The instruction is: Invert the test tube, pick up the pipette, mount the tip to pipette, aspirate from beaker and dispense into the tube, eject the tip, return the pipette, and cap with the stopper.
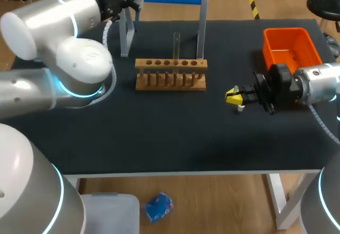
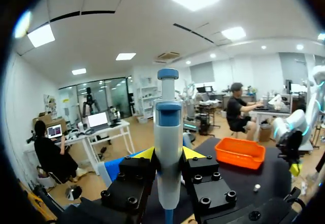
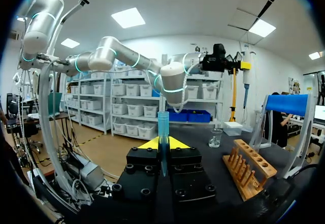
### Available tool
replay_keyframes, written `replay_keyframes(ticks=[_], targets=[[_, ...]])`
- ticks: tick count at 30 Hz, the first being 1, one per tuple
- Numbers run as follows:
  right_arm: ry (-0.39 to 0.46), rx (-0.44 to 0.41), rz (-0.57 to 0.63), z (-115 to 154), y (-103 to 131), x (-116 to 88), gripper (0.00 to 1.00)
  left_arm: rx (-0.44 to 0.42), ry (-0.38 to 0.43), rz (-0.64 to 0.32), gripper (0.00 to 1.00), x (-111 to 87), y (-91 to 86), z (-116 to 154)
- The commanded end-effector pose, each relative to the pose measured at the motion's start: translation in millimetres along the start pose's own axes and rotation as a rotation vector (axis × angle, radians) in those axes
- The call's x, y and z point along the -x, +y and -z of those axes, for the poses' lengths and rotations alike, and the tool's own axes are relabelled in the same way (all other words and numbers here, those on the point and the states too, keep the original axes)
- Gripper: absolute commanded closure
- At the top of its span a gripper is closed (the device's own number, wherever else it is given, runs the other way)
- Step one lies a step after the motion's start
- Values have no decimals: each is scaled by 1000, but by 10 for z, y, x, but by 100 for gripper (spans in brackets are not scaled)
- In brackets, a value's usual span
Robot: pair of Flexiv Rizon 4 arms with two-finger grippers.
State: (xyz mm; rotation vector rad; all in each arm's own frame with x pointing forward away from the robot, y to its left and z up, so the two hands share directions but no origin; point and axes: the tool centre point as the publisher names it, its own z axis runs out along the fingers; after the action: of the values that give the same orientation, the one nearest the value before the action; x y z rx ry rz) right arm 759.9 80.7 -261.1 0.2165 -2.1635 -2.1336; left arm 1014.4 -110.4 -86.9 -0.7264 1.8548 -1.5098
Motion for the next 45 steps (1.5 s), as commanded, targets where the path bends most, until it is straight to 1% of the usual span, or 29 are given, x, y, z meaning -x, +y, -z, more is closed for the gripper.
replay_keyframes(ticks=[1,7,11,16,19,20,40,41,43,44,45], targets=[[1,-1,0,1,-1,-3,100,-12,220,-4,100,-134,-16,437],[1,-1,0,1,-1,-3,100,-30,261,-18,100,-508,-62,587],[1,-1,0,1,-1,-3,100,-51,306,-14,100,-779,-84,666],[1,-1,0,1,-1,-3,100,-76,395,10,100,-1105,-52,746],[1,-1,0,1,-1,-3,100,-97,462,25,100,-1240,-22,771],[1,-1,0,1,-1,-3,100,-89,481,25,100,-1266,-16,782],[1,-1,0,1,-1,-3,100,-89,481,25,100,-1266,-16,782],[1,-1,0,1,-1,-3,100,-107,482,2,100,-1359,-38,787],[1,-1,0,1,-1,-3,100,-104,474,-42,100,-1467,-72,804],[1,-1,0,1,-1,-3,100,-117,477,-47,100,-1513,-84,813],[1,-1,0,1,-1,-3,100,-144,495,-48,100,-1617,-110,826]])
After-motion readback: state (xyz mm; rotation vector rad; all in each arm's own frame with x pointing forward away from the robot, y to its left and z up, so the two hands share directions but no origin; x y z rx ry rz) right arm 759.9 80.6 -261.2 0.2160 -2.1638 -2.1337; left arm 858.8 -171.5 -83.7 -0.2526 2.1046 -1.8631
